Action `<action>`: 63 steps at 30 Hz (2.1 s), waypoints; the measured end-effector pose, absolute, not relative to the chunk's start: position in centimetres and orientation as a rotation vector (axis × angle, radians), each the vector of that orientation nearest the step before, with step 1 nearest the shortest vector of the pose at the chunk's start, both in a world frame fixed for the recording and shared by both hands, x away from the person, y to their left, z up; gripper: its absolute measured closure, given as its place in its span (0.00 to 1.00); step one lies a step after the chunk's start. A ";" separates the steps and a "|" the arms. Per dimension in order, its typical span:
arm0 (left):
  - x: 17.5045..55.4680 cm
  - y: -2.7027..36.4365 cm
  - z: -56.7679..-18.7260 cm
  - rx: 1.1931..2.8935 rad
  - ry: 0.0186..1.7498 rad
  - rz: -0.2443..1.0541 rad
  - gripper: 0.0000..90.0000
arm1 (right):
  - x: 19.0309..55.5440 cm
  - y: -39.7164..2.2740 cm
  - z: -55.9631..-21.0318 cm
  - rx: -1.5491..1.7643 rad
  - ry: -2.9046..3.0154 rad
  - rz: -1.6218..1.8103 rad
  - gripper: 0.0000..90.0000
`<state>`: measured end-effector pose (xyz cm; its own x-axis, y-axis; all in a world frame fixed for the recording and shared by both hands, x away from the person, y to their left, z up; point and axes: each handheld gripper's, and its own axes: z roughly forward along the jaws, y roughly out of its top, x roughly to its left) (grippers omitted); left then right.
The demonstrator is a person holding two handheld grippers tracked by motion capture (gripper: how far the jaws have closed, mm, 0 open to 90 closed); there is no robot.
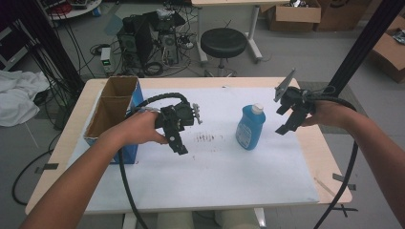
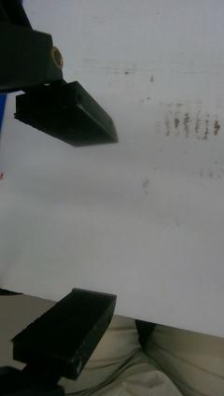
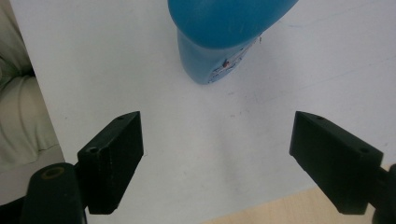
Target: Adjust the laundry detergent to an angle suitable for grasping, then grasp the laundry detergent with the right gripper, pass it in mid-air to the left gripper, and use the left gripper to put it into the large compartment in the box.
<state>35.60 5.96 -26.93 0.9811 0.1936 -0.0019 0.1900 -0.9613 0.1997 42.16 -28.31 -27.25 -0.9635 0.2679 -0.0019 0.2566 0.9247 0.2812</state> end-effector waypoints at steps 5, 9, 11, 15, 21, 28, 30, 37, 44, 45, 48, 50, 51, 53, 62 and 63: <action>35.6 5.9 -27.1 2.933 0.282 0.022 0.22 | 42.3 -28.3 -27.3 0.413 3.042 0.436 0.19; 35.7 5.9 -27.0 2.933 0.289 0.023 0.22 | 42.4 -28.3 -27.4 0.416 3.042 0.439 0.19; 35.6 5.9 -26.9 2.931 0.295 0.023 0.22 | 42.3 -28.3 -27.4 0.409 3.042 0.440 0.19; 35.6 6.1 -26.9 2.927 0.303 0.024 0.22 | 42.2 -28.2 -27.4 0.411 3.043 0.444 0.19; 35.5 6.3 -26.8 2.921 0.314 0.035 0.22 | 42.1 -28.3 -27.3 0.410 3.044 0.440 0.19; 35.6 5.9 -26.9 2.919 0.320 0.030 0.22 | 41.9 -28.7 -27.2 0.414 3.039 0.439 0.19; 35.6 5.8 -26.9 2.929 0.304 0.032 0.22 | 41.9 -28.7 -27.2 0.410 3.040 0.434 0.19; 35.6 5.9 -26.8 2.926 0.309 0.036 0.22 | 41.8 -28.7 -27.2 0.412 3.038 0.438 0.19; 35.7 6.0 -26.7 2.925 0.323 0.041 0.22 | 41.6 -28.9 -27.2 0.450 3.030 0.457 0.19; 35.7 6.0 -26.7 2.925 0.323 0.041 0.22 | 41.5 -28.9 -27.3 0.455 3.030 0.452 0.19; 35.8 6.1 -26.7 2.920 0.323 0.045 0.22 | 41.4 -29.0 -27.4 0.472 3.024 0.444 0.19; 35.8 6.1 -26.7 2.919 0.323 0.047 0.22 | 41.2 -28.9 -27.3 0.482 3.022 0.458 0.19; 35.8 6.1 -26.7 2.919 0.323 0.047 0.22 | 41.2 -28.9 -27.3 0.490 3.023 0.464 0.19; 35.8 6.2 -26.8 2.913 0.334 0.052 0.22 | 41.1 -28.8 -27.3 0.492 3.022 0.470 0.19; 35.8 6.2 -27.0 2.911 0.331 0.069 0.22 | 40.5 -28.9 -27.1 0.579 3.001 0.479 0.19; 35.8 6.2 -27.0 2.913 0.331 0.068 0.22 | 40.4 -28.9 -27.2 0.590 2.996 0.477 0.19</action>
<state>35.83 6.16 -26.98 0.9737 0.2269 0.0223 0.2172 -0.9529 0.2117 40.42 -28.94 -27.16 -0.9259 0.3777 0.0098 0.3621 0.8795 0.3087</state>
